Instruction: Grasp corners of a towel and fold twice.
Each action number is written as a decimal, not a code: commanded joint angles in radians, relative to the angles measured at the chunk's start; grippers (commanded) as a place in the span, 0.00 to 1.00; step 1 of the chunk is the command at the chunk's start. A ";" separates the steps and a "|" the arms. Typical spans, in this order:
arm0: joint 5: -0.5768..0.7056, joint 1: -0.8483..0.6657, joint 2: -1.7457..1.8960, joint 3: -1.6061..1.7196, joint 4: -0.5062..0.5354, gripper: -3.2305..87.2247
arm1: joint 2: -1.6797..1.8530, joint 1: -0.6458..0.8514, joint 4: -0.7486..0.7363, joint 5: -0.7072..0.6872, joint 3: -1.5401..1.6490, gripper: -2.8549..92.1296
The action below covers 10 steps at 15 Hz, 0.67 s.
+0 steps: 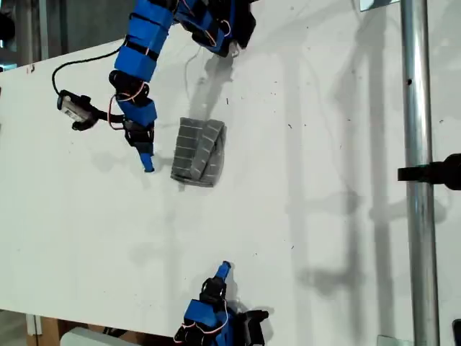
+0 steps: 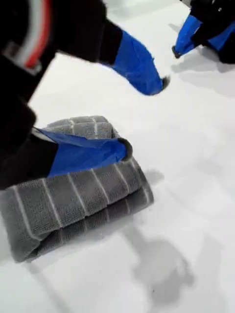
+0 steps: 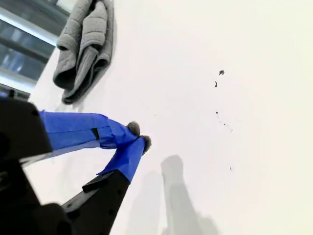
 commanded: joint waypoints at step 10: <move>0.135 0.041 0.003 0.006 0.038 0.02 | 1.430 -0.066 0.618 0.554 1.126 0.08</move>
